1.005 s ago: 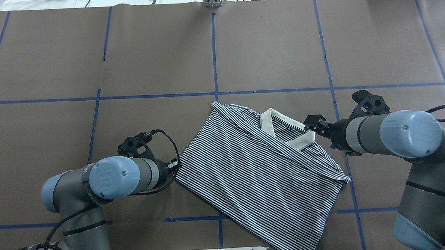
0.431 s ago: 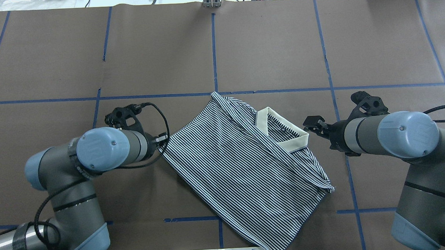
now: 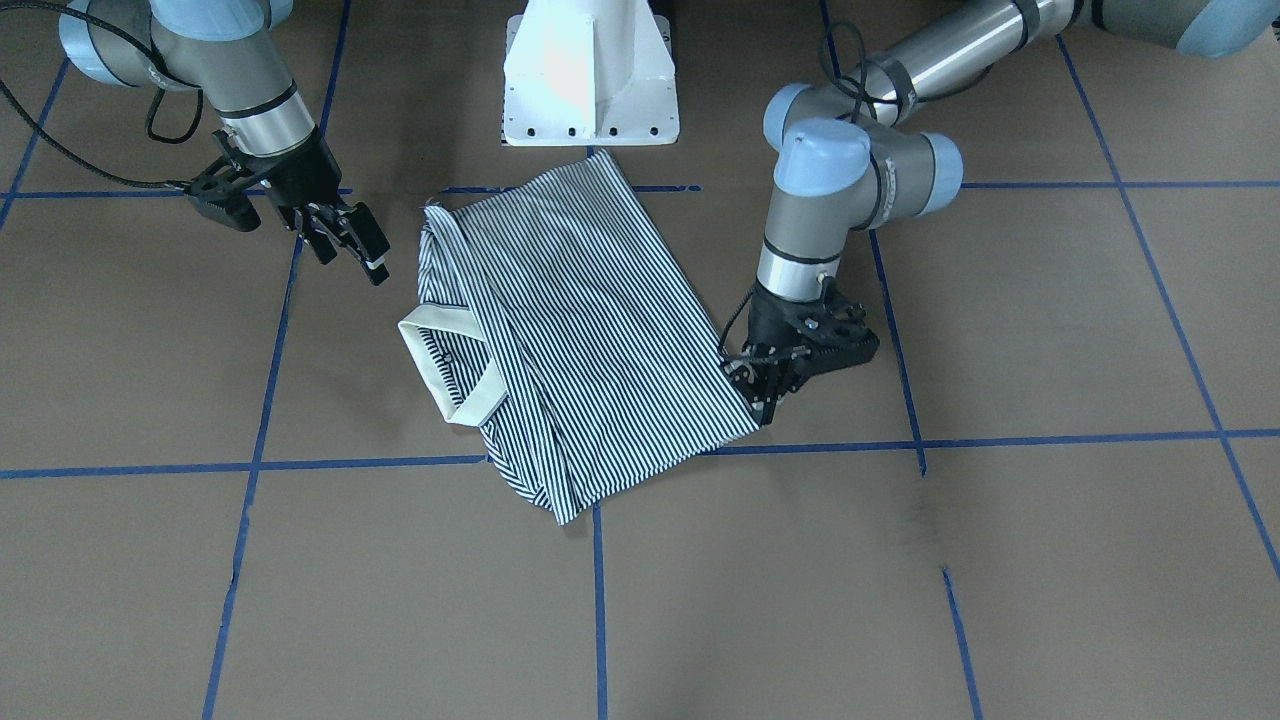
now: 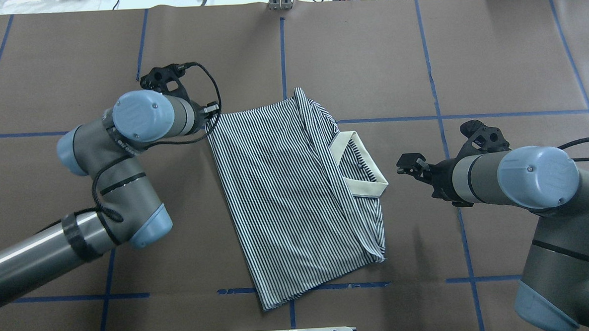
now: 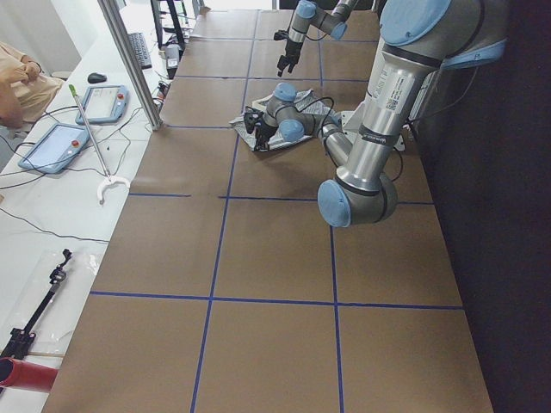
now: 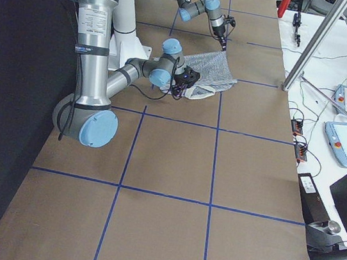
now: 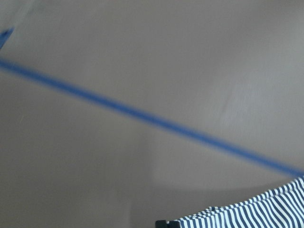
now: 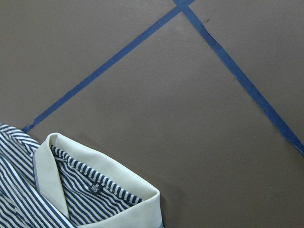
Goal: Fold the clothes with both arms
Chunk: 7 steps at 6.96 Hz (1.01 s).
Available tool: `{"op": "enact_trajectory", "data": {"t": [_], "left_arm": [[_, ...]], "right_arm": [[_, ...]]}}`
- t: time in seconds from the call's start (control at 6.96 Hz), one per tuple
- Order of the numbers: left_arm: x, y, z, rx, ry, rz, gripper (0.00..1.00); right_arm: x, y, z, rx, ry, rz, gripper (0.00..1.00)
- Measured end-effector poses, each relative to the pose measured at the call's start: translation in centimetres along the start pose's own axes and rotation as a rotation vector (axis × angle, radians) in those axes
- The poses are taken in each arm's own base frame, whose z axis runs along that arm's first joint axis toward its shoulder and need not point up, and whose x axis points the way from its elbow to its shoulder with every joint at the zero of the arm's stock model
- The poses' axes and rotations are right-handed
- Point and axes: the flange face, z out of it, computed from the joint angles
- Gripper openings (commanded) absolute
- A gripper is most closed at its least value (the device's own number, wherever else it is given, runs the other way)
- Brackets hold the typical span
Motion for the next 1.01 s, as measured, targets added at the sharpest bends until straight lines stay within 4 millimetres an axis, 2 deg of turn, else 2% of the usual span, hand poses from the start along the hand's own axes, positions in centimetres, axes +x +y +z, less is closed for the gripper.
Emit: {"op": "enact_trajectory", "data": {"t": [0.14,0.29,0.43,0.57,0.72,0.86,1.01], "left_arm": [[0.9,-3.4,2.9,0.036,0.013,-0.003,0.43],[1.8,-5.5,4.6,0.057,0.021,-0.005,0.48],[2.1,-6.6,5.1,0.066,0.031,0.005,0.51],[2.2,-7.1,4.5,0.066,0.059,0.016,0.52],[1.2,-7.2,3.2,0.04,0.096,0.022,0.51],[-1.1,-7.1,1.2,0.009,0.127,0.025,0.51],[-3.5,-7.0,-1.0,-0.003,0.151,0.028,0.51]], "right_arm": [[-0.8,0.2,-0.2,-0.004,-0.014,-0.002,1.0],[-1.6,0.5,-0.1,-0.008,-0.028,-0.005,1.0],[-2.9,0.8,0.1,-0.009,-0.041,-0.007,1.0],[-4.3,1.1,0.6,-0.008,-0.052,-0.008,1.0],[-6.0,1.5,1.4,-0.007,-0.058,-0.01,1.0],[-8.7,2.4,2.6,-0.007,-0.049,-0.021,1.0],[-11.9,4.1,3.8,-0.008,-0.012,-0.069,1.0]]}}
